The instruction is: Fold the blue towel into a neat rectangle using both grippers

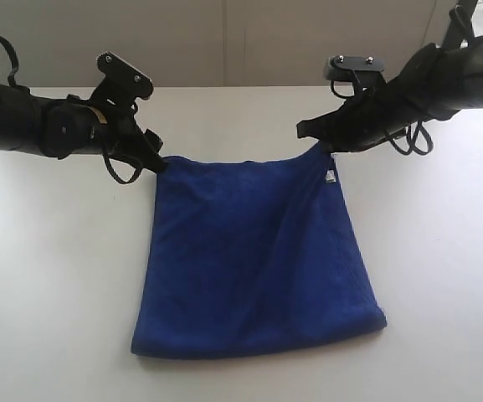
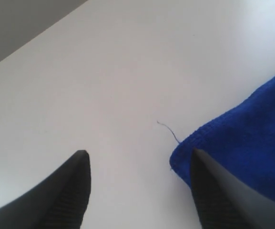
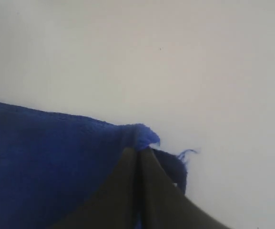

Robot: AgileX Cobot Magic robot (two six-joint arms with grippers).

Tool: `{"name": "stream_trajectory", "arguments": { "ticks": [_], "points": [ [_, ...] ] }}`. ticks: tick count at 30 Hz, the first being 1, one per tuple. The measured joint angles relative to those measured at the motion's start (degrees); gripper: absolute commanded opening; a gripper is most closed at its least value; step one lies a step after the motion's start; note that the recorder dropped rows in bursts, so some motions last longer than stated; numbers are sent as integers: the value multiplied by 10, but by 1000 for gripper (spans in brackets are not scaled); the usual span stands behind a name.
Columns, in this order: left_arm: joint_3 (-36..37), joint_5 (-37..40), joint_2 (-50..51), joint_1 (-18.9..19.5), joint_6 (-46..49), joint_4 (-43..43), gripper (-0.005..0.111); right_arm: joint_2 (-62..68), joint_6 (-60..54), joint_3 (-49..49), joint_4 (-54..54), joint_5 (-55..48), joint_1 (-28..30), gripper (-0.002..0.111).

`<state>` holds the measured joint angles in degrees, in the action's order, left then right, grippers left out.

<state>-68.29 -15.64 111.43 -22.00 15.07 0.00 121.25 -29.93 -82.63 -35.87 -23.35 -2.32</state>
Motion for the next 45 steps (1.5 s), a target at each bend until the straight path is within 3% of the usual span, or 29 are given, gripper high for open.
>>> {"name": "stream_trajectory", "arguments": {
  "ticks": [3, 5, 7, 13, 17, 23, 28, 36, 45],
  "points": [
    [0, 25, 0, 0, 0, 0, 64, 9, 4, 0, 0, 0, 0, 17],
    [0, 44, 0, 0, 0, 0, 64, 12, 12, 0, 0, 1, 0, 37],
    [0, 90, -6, 0, -14, 0, 64, 13, 18, 0, 0, 3, 0, 44],
    [0, 163, -61, 0, -52, 0, 64, -2, 38, 0, 2, -11, 0, 44],
    [0, 255, -82, -8, -105, -7, 64, -71, 166, 0, 120, -131, 0, 44],
    [0, 253, -51, -60, -113, -35, 64, -83, 214, 12, 165, -261, -19, 44],
    [0, 227, -18, -77, -129, -38, 64, -83, 223, 60, 184, -250, -60, 44],
    [0, 223, 5, -77, -135, -46, 64, -83, 250, 111, 209, -208, -74, 43],
    [0, 218, 11, -78, -135, -49, 64, -83, 255, 146, 212, -181, -74, 25]
  ]
}}
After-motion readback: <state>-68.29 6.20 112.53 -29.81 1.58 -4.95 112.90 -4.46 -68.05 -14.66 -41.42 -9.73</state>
